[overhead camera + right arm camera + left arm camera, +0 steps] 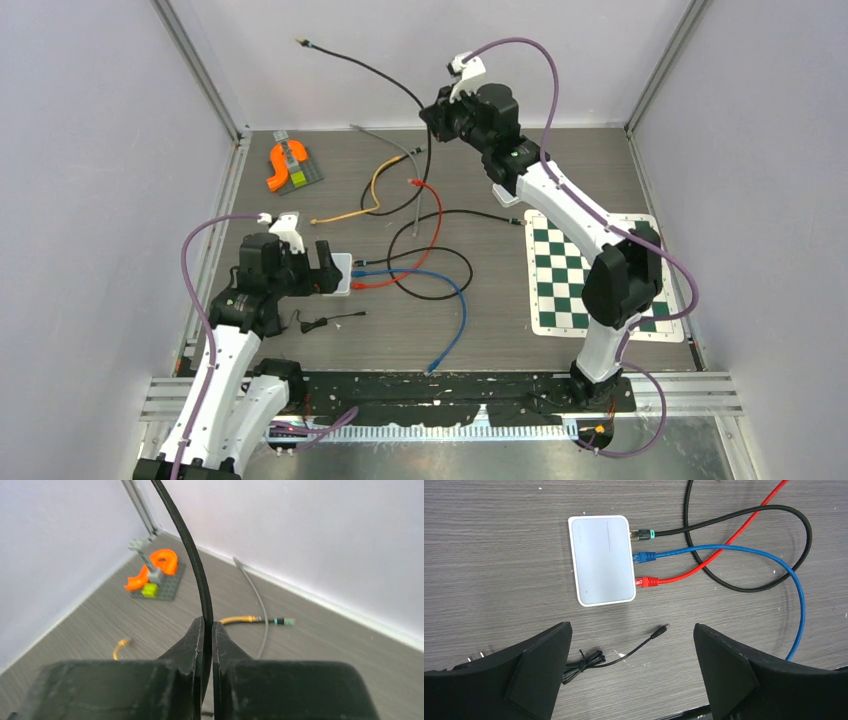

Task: Insert the plug into the switch port
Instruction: Pick up the connector from the center of the board.

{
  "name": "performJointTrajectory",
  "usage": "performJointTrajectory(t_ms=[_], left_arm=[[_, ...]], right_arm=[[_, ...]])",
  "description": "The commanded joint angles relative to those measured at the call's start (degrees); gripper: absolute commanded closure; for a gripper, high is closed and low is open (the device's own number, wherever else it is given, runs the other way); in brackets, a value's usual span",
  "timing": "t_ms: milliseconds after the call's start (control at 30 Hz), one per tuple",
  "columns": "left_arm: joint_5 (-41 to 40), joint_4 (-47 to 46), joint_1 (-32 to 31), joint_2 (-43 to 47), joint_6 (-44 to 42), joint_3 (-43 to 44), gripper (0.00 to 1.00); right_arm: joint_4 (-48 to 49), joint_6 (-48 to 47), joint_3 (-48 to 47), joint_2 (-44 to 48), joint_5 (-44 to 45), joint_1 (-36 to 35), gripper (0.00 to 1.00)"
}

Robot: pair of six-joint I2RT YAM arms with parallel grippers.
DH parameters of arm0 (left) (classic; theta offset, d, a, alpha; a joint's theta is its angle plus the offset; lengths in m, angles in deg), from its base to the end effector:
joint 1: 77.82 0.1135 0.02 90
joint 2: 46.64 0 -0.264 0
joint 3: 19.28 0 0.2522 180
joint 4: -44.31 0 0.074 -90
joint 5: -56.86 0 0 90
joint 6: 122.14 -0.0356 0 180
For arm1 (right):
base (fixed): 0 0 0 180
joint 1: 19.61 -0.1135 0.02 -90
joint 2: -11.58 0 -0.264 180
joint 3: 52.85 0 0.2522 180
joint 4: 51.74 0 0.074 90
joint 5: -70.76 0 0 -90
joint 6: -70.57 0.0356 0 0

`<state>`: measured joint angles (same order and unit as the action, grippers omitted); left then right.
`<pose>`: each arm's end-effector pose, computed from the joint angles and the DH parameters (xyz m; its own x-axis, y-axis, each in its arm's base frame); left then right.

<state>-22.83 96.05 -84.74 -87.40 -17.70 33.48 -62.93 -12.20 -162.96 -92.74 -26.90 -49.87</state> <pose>0.1487 -0.0245 0.2686 -0.6782 -0.1648 -0.7161 0.0888 0.9490 -0.3026 0.3820 0.2283 0.3845 -0.1579 0.0523 -0.9861 -0.5989 0.7889 0.1377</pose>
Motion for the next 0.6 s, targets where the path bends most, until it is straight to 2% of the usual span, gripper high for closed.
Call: performJointTrajectory(t_ms=[0, 167, 367, 567], left_arm=[[-1.31, -1.33, -0.10, -0.14, 0.90, 2.50, 0.04], [4.48, -2.52, -0.12, -1.61, 1.98, 3.36, 0.04], [5.29, -4.99, -0.11, -3.83, 4.74, 4.05, 0.04], [6.67, -7.45, -0.12, -7.22, 5.49, 6.96, 0.06]], right_arm=[[5.89, 0.13, -7.21, 6.11, -2.47, -1.55, 0.95], [7.34, 2.61, -9.17, 8.26, -3.42, -2.43, 0.95], [4.89, 6.20, -17.87, 7.94, -4.24, -3.06, 0.95], [3.48, 12.60, -22.41, 10.03, -5.34, -3.11, 0.95]])
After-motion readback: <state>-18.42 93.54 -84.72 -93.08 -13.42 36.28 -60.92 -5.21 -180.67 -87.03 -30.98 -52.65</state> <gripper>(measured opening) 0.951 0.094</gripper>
